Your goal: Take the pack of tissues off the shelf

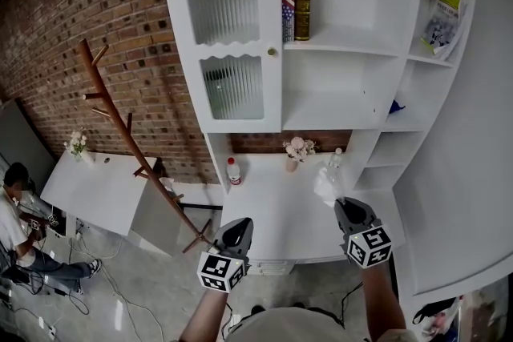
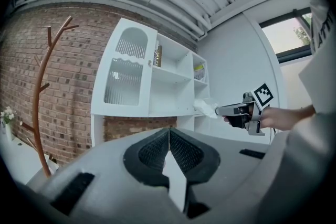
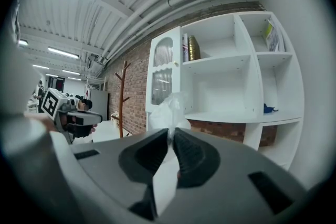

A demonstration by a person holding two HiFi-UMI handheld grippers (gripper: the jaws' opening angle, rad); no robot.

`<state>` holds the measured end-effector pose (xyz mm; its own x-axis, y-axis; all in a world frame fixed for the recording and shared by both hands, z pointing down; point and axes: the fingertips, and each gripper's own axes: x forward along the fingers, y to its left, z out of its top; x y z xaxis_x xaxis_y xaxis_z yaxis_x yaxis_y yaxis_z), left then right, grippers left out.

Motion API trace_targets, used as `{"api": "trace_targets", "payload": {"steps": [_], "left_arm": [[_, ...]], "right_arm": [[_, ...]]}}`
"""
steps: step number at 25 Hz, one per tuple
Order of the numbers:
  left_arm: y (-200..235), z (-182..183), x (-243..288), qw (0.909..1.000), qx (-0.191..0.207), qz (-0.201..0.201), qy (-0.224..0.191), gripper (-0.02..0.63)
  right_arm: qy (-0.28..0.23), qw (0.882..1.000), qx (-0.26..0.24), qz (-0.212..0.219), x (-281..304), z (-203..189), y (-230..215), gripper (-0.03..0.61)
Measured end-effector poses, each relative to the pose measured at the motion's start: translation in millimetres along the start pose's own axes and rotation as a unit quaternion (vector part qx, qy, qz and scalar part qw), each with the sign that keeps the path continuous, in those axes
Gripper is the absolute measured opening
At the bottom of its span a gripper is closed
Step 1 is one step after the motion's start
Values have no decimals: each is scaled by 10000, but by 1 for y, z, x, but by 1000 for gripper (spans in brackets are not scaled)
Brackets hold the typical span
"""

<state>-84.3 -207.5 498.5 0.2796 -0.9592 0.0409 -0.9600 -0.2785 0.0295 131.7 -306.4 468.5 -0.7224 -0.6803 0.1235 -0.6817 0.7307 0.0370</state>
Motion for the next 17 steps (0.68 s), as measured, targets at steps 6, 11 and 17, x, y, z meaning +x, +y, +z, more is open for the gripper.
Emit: {"api": "trace_targets", "payload": {"steps": [6,11,17], "left_arm": [[2,5,2,10000,-22,9,-49,26],[4,9,3,10000,-30,18,-89,26],[2,10,6,10000,76,4,-57,26]], "right_arm": [[-16,10000,57,10,2,-1,-2,46],[-26,10000,50,27,3,1,-3,46],[-51,10000,62,21,4,3,-6,46]]}}
